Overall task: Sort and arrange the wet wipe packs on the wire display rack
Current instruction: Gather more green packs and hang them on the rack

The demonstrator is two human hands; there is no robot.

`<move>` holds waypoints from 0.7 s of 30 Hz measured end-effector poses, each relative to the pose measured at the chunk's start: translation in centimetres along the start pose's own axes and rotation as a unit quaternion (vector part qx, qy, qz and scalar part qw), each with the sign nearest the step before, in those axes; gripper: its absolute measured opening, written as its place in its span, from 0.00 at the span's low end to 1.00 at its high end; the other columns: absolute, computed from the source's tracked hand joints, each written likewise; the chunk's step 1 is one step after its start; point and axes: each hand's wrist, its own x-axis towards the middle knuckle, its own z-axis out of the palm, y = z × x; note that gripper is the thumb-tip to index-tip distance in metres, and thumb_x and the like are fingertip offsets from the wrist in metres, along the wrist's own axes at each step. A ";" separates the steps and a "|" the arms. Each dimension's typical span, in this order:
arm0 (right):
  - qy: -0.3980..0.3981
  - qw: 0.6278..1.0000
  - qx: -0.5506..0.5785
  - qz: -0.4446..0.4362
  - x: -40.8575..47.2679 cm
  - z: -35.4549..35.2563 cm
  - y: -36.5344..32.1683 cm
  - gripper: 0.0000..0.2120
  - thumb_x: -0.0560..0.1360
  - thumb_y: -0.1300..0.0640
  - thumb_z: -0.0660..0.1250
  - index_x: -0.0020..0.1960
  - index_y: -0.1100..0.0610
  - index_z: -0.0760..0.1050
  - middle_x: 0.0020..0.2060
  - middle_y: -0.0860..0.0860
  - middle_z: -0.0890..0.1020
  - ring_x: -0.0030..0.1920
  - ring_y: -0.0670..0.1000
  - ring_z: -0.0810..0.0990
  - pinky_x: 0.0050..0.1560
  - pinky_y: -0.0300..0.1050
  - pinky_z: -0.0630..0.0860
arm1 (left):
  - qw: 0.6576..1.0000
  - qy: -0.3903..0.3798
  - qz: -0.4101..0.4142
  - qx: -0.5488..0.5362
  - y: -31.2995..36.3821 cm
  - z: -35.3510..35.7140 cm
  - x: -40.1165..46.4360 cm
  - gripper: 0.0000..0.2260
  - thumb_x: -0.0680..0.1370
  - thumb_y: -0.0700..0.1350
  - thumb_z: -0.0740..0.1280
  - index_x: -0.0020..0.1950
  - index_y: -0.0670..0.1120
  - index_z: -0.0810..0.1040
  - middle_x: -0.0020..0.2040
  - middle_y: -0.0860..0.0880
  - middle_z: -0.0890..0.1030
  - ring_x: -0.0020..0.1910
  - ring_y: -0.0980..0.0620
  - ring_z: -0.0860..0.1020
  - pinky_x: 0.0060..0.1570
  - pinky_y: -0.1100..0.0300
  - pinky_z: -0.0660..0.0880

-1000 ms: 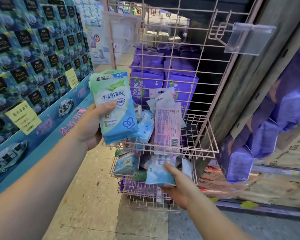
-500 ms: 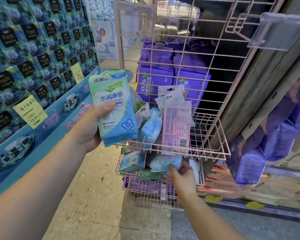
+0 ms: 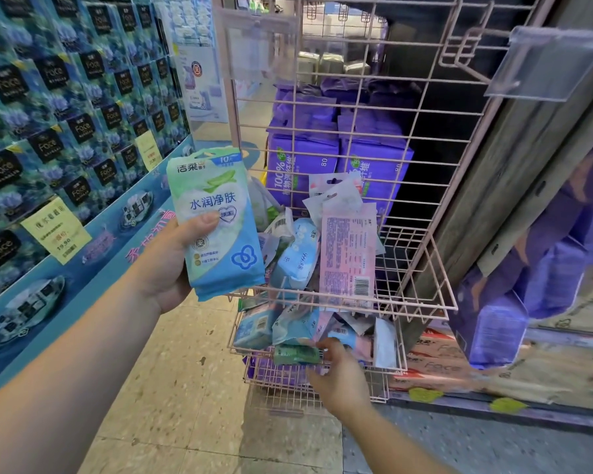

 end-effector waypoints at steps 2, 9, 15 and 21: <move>-0.010 0.999 -0.052 -0.005 0.5 0.0 0.2 0.20 0.70 0.51 0.71 0.61 0.47 0.73 0.57 0.48 0.77 0.45 0.51 0.82 0.45 0.46 0.80 | 1.000 0.007 -0.006 0.002 -0.1 -0.1 0.1 0.38 0.48 0.54 0.83 0.56 0.48 0.80 0.52 0.46 0.85 0.47 0.49 0.85 0.40 0.55 0.81; 0.021 0.992 -0.102 -0.070 0.6 -0.4 -0.7 0.07 0.75 0.54 0.66 0.48 0.51 0.83 0.49 0.51 0.79 0.42 0.52 0.80 0.43 0.45 0.78 | 1.000 0.021 -0.009 -0.004 -0.1 -0.1 -0.3 0.21 0.62 0.47 0.77 0.54 0.48 0.80 0.48 0.48 0.86 0.44 0.50 0.85 0.38 0.56 0.81; 0.039 0.982 -0.039 -0.183 -1.4 -4.3 -2.3 0.02 0.75 0.57 0.68 0.44 0.53 0.79 0.41 0.41 0.75 0.43 0.43 0.75 0.44 0.39 0.73 | 0.999 0.038 -0.001 0.003 0.0 -0.5 -0.6 0.14 0.69 0.43 0.70 0.54 0.47 0.79 0.46 0.48 0.86 0.41 0.51 0.85 0.37 0.58 0.81; 0.034 0.965 0.124 -0.231 -4.8 -9.9 -8.3 0.06 0.78 0.56 0.64 0.43 0.48 0.74 0.39 0.50 0.83 0.40 0.46 0.81 0.41 0.45 0.80 | 0.999 0.027 -0.004 0.022 -0.1 -0.8 -0.8 0.28 0.55 0.49 0.81 0.54 0.47 0.80 0.48 0.46 0.86 0.43 0.48 0.85 0.38 0.56 0.81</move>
